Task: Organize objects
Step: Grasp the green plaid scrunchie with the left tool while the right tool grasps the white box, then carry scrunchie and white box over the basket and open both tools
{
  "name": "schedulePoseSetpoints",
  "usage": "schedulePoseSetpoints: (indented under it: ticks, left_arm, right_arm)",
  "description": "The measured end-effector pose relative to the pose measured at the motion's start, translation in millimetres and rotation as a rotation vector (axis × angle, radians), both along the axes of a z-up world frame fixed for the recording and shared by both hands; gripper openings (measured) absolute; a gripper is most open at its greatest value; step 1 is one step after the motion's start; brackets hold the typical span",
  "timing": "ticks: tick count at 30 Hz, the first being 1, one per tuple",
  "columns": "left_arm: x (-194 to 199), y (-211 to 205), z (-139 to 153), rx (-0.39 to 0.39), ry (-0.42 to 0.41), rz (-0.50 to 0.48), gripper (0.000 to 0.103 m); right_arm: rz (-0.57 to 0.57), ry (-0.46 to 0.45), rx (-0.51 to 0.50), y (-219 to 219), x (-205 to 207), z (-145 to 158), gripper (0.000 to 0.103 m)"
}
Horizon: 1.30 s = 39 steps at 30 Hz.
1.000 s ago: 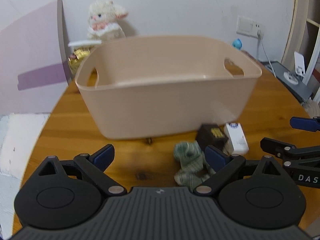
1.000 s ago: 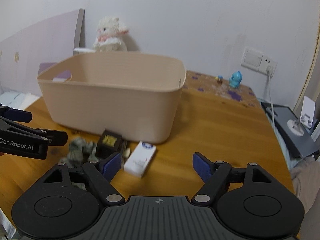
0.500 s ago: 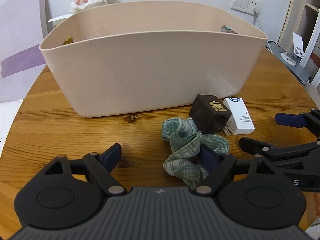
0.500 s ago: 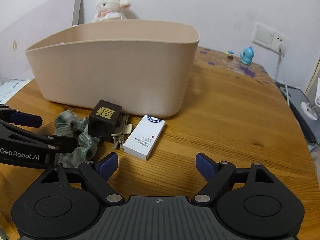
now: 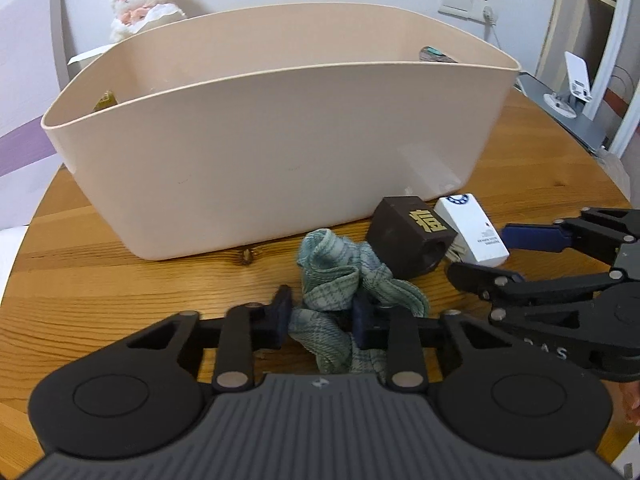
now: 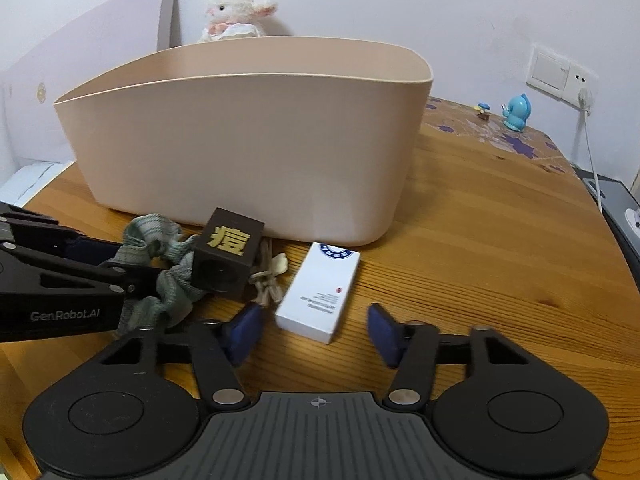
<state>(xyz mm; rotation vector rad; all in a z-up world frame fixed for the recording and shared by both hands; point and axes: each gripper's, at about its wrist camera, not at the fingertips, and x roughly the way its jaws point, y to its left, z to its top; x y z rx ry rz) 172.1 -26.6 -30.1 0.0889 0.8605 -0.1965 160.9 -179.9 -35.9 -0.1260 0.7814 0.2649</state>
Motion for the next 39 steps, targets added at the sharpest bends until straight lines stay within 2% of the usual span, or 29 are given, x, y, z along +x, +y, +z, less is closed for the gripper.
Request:
schedulePoseSetpoints:
  ticks: [1,2,3,15,27,39]
  left_arm:
    - [-1,0,0,0.001,0.002,-0.002,0.024]
    - [-3,0,1,0.003,0.003,-0.006,0.023]
    - [-4,0,0,0.007,0.002,-0.006,0.022]
    - [-29,18,13,-0.005,-0.032,0.028,0.016]
    - [-65,30,55,0.001,-0.147,0.051,0.016]
    - [-71,37,109,0.01,-0.292,0.061,0.016]
  right_arm:
    - [-0.005,-0.001,0.002,-1,-1,1,0.036]
    - [-0.009,0.001,0.003,-1,-1,1,0.03]
    - [-0.012,0.003,0.005,-2,-1,1,0.03]
    - [-0.025,-0.03,0.007,-8,-33,16,0.029]
    - [-0.024,-0.187,0.031,-12,-81,70,0.029]
    - [-0.007,-0.341,0.076,-12,-88,124,0.029]
